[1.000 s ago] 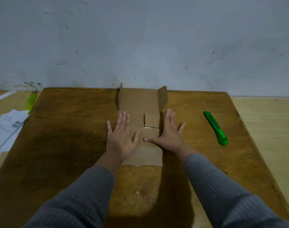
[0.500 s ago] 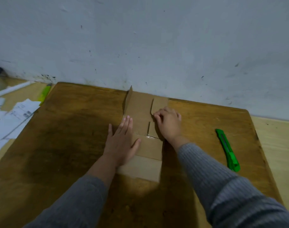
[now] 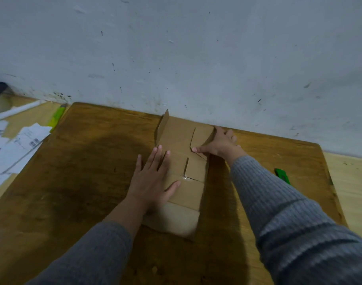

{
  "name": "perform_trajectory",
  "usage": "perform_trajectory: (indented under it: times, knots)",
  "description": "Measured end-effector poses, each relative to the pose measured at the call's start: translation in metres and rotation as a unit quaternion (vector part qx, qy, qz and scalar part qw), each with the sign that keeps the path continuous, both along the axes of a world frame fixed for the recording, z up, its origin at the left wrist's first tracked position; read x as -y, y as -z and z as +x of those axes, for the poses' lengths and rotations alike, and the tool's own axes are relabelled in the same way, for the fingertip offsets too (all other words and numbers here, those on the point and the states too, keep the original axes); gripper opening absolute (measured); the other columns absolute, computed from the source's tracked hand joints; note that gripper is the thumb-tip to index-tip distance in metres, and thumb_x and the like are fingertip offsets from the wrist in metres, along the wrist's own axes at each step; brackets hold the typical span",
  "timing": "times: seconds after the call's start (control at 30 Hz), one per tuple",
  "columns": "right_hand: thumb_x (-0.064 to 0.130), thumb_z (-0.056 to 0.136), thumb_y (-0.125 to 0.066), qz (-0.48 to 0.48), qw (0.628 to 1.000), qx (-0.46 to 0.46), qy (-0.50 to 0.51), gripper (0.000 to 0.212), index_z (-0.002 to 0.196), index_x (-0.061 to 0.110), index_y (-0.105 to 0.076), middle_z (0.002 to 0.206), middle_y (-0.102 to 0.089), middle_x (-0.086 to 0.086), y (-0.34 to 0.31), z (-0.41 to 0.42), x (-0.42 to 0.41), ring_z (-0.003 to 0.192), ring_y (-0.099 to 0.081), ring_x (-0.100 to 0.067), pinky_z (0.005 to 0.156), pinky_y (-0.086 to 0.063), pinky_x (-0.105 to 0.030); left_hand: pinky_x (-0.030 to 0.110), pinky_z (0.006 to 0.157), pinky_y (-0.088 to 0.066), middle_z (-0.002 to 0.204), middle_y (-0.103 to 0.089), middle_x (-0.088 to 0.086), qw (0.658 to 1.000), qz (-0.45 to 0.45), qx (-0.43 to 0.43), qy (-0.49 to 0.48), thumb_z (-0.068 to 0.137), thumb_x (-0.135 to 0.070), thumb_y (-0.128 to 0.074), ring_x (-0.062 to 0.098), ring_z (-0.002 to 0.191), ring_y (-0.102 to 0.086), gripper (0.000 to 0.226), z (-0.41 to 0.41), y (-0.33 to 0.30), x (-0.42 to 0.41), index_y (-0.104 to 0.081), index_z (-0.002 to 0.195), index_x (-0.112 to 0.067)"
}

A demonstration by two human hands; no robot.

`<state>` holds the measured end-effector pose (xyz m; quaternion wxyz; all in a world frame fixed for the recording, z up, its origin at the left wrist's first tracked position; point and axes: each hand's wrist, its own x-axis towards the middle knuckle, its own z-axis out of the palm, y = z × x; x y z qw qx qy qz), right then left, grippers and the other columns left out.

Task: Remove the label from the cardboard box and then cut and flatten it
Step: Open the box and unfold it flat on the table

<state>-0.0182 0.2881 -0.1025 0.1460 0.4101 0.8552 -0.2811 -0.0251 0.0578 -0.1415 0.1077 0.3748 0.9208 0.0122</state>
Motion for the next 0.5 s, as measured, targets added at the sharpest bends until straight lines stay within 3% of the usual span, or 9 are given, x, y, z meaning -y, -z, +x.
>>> perform_trajectory:
  times: [0.1,0.2,0.33,0.4,0.5]
  knots:
    - [0.057,0.044,-0.087,-0.01,0.999,-0.018,0.026,0.127,0.145,0.018,-0.018,0.148,-0.022,-0.009,0.0,0.009,-0.002,0.138,-0.019,-0.031,0.109,-0.023,-0.051,0.049,0.117,0.01,0.159,0.023,0.003,0.999,0.012,0.001,0.046,0.077,-0.074,-0.006,0.019,0.145,0.022,0.093,-0.008,-0.001,0.013,0.015,0.151,-0.022]
    - [0.043,0.049,-0.09,-0.06,0.988,-0.109,0.095,0.108,0.134,0.02,-0.028,0.139,-0.034,-0.007,0.0,0.023,0.003,0.13,-0.032,-0.03,0.108,-0.031,-0.049,0.046,0.118,0.008,0.158,0.021,0.001,0.995,0.009,0.002,0.101,0.079,-0.074,-0.01,0.017,0.145,0.021,0.093,-0.015,-0.004,0.026,0.012,0.152,-0.022]
    - [0.015,0.075,-0.077,-0.197,0.904,-0.332,0.183,0.056,0.109,0.022,-0.033,0.122,-0.054,-0.017,-0.003,0.051,0.018,0.109,-0.055,-0.031,0.094,-0.049,-0.049,0.045,0.12,0.004,0.16,0.017,0.001,0.985,0.012,0.004,0.17,0.082,-0.076,-0.015,0.017,0.146,0.018,0.092,-0.026,-0.003,0.032,0.012,0.152,-0.024]
    - [0.01,0.084,-0.068,-0.214,0.88,-0.374,0.199,0.047,0.117,0.025,-0.038,0.125,-0.054,-0.015,-0.009,0.065,0.028,0.102,-0.058,-0.022,0.09,-0.052,-0.047,0.045,0.12,0.003,0.159,0.017,0.002,0.979,0.008,0.004,0.204,0.082,-0.078,-0.013,0.018,0.147,0.015,0.092,-0.032,-0.004,0.035,0.011,0.152,-0.023]
    - [0.008,0.087,-0.064,-0.134,0.891,-0.409,0.146,0.065,0.14,0.036,-0.038,0.131,-0.041,0.013,-0.018,0.085,0.047,0.115,-0.04,-0.002,0.089,-0.046,-0.019,0.053,0.118,-0.004,0.159,0.008,0.004,0.971,-0.01,-0.057,0.232,0.082,-0.076,0.001,0.02,0.148,0.001,0.089,-0.036,-0.009,0.035,0.007,0.151,-0.02]
